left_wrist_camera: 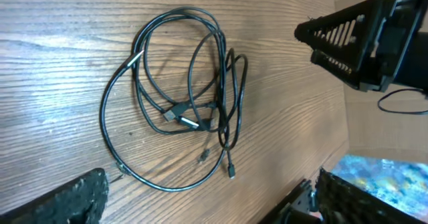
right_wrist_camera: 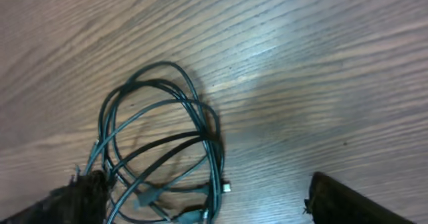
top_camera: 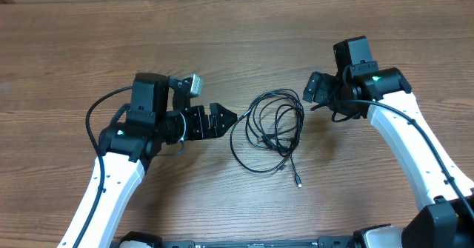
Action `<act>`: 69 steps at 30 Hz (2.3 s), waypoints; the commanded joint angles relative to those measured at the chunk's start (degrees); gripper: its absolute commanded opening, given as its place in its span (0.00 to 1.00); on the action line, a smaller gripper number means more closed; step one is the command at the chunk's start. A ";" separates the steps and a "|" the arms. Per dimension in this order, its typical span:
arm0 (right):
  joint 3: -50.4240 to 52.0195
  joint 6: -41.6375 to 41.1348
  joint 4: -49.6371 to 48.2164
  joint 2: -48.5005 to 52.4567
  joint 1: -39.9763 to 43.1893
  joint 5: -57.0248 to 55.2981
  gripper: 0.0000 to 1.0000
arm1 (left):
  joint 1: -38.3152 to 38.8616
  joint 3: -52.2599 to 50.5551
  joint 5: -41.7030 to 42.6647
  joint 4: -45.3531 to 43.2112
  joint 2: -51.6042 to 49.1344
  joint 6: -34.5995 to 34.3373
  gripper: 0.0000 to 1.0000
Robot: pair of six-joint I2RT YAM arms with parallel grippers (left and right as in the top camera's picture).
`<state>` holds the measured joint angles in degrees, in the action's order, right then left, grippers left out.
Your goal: Untangle cables
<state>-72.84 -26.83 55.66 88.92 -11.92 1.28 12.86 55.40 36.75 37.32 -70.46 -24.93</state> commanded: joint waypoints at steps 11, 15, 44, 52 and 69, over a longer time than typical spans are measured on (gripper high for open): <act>-0.22 -1.40 -1.62 -0.17 0.44 7.82 1.00 | 14.43 0.59 -6.69 -7.98 -12.31 3.58 1.00; -0.24 -3.61 -2.47 -0.17 1.51 8.92 1.00 | 18.05 0.59 -6.67 -15.80 -19.43 1.60 1.00; -0.24 -3.34 -1.49 -0.17 2.32 9.79 1.00 | 22.64 0.59 -4.09 -32.96 -33.22 -6.67 0.04; -0.22 -2.71 0.28 -0.17 2.32 10.32 0.99 | 13.55 0.59 -3.87 -24.09 -20.87 -4.46 0.04; -0.24 22.84 -3.67 -0.17 1.88 44.19 0.95 | 1.62 0.59 23.96 -20.85 -0.61 4.04 0.04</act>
<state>-72.84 -8.49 53.15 88.92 -9.85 37.19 14.57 55.44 47.64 18.02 -72.12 -27.05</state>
